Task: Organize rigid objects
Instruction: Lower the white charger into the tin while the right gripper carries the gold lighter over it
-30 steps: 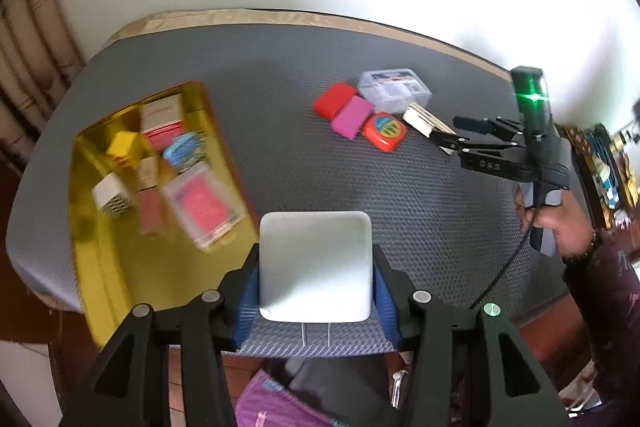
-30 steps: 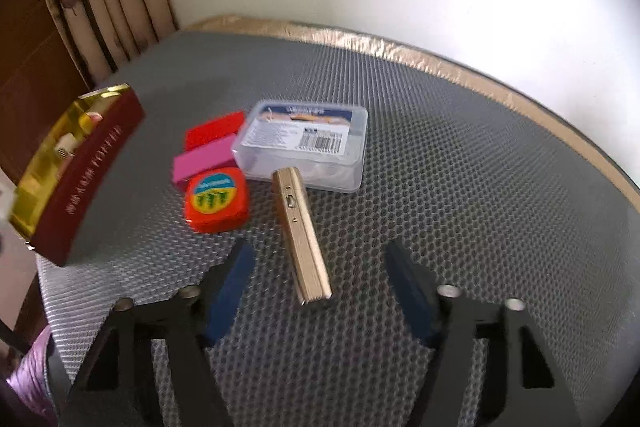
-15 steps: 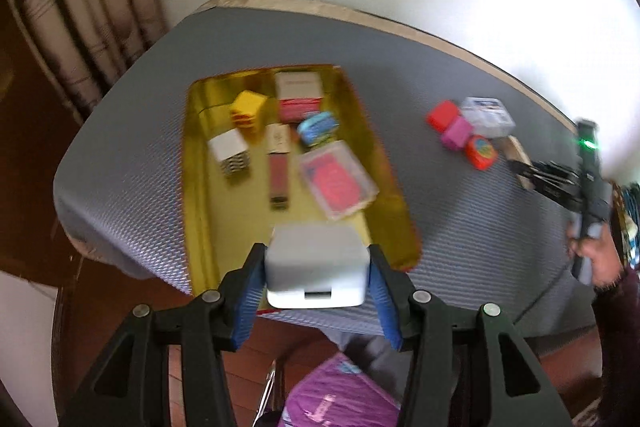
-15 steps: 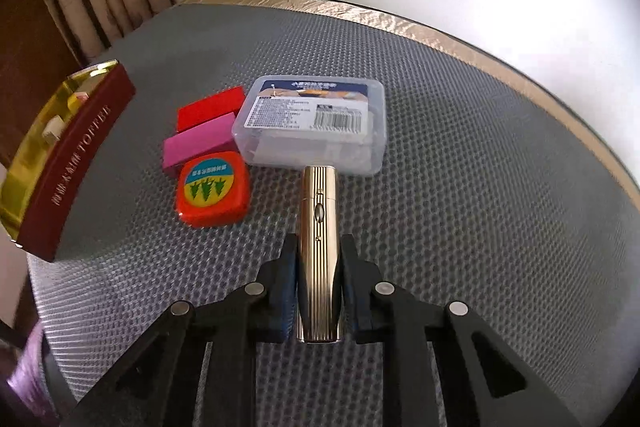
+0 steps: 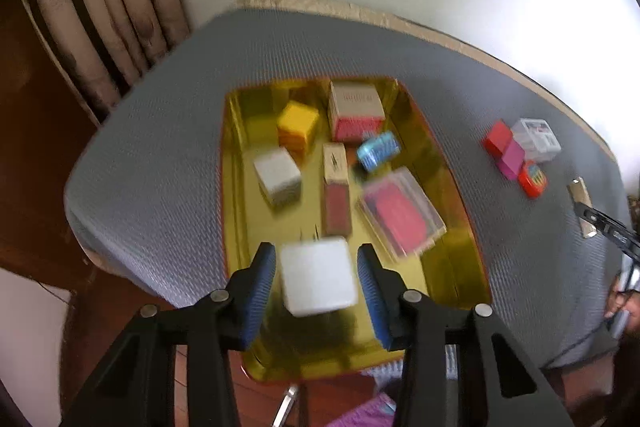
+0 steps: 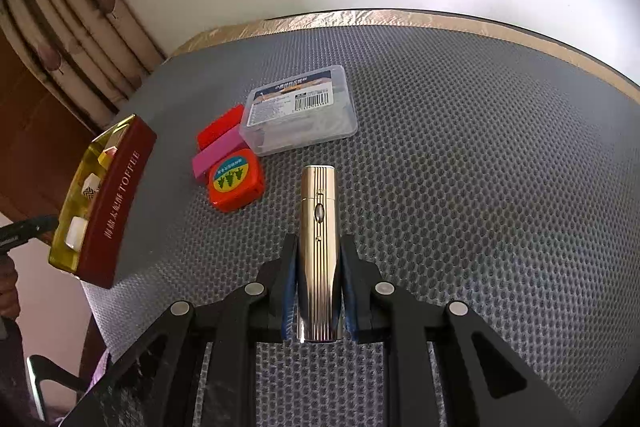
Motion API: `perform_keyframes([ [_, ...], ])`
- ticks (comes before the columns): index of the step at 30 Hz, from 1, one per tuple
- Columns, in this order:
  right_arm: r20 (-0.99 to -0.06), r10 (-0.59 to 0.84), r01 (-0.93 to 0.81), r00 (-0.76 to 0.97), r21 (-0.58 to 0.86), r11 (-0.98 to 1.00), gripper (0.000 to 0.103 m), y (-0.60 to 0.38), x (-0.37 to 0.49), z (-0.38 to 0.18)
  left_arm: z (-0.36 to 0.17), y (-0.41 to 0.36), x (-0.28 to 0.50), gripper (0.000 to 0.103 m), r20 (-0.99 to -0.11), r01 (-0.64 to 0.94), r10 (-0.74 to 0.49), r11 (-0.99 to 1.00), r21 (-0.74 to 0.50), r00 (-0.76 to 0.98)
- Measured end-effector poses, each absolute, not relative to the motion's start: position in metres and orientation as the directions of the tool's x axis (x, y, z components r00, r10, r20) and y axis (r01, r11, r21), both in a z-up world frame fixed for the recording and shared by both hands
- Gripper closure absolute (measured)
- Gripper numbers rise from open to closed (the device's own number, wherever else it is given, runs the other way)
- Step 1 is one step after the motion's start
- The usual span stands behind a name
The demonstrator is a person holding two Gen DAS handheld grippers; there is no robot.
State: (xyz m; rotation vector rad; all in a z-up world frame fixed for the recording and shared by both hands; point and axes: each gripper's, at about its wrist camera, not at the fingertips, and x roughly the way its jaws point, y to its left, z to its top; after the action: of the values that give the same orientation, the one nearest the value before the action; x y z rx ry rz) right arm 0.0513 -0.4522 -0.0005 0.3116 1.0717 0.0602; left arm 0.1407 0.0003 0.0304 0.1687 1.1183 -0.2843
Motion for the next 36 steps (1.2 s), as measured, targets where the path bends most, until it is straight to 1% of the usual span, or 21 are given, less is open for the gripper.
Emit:
perform_keyframes([
  [3, -0.845, 0.21, 0.104, 0.491, 0.296, 0.95, 0.084, -0.451, 0.046, 0.008, 0.042, -0.006, 0.146, 0.06, -0.876, 0.304, -0.099, 0.951, 0.057, 0.473],
  [8, -0.813, 0.24, 0.048, 0.53, 0.312, 0.949, 0.084, -0.428, 0.047, 0.035, 0.064, 0.002, 0.137, 0.059, -0.832, 0.272, -0.123, 0.962, 0.034, 0.54],
  [12, -0.781, 0.319, -0.038, 0.537, 0.355, 0.934, 0.084, -0.393, 0.058, 0.06, 0.065, 0.023, 0.117, 0.059, -0.809, 0.194, -0.095, 0.981, 0.024, 0.581],
  [18, -0.738, 0.459, -0.159, 0.494, 0.442, 0.883, 0.084, -0.321, 0.077, 0.075, 0.05, 0.059, 0.092, 0.059, -0.802, 0.086, -0.039, 0.996, 0.015, 0.596],
  [21, -0.721, 0.527, -0.182, 0.451, 0.503, 0.845, 0.084, -0.283, 0.093, 0.07, 0.042, 0.073, 0.083, 0.057, -0.785, 0.033, 0.018, 0.998, 0.049, 0.619],
  [22, -0.714, 0.549, -0.181, 0.435, 0.528, 0.83, 0.084, -0.271, 0.098, 0.067, 0.039, 0.077, 0.081, 0.054, -0.786, 0.026, 0.019, 0.999, 0.045, 0.618],
  [23, -0.704, 0.584, -0.181, 0.403, 0.565, 0.805, 0.084, -0.254, 0.107, 0.062, 0.036, 0.079, 0.082, 0.051, -0.793, 0.024, 0.013, 0.999, 0.034, 0.61],
  [27, -0.701, 0.638, -0.189, 0.319, 0.612, 0.768, 0.084, -0.193, 0.136, 0.051, 0.029, 0.089, 0.083, 0.051, -0.804, 0.02, -0.027, 1.0, -0.018, 0.594],
  [31, -0.722, 0.642, -0.176, 0.257, 0.618, 0.766, 0.084, -0.139, 0.172, 0.035, 0.03, 0.093, 0.079, 0.051, -0.794, 0.019, -0.019, 1.0, -0.01, 0.607],
  [36, -0.758, 0.608, -0.119, 0.235, 0.599, 0.792, 0.084, -0.113, 0.202, 0.013, 0.037, 0.094, 0.078, 0.049, -0.773, 0.022, -0.023, 1.0, -0.012, 0.634],
])
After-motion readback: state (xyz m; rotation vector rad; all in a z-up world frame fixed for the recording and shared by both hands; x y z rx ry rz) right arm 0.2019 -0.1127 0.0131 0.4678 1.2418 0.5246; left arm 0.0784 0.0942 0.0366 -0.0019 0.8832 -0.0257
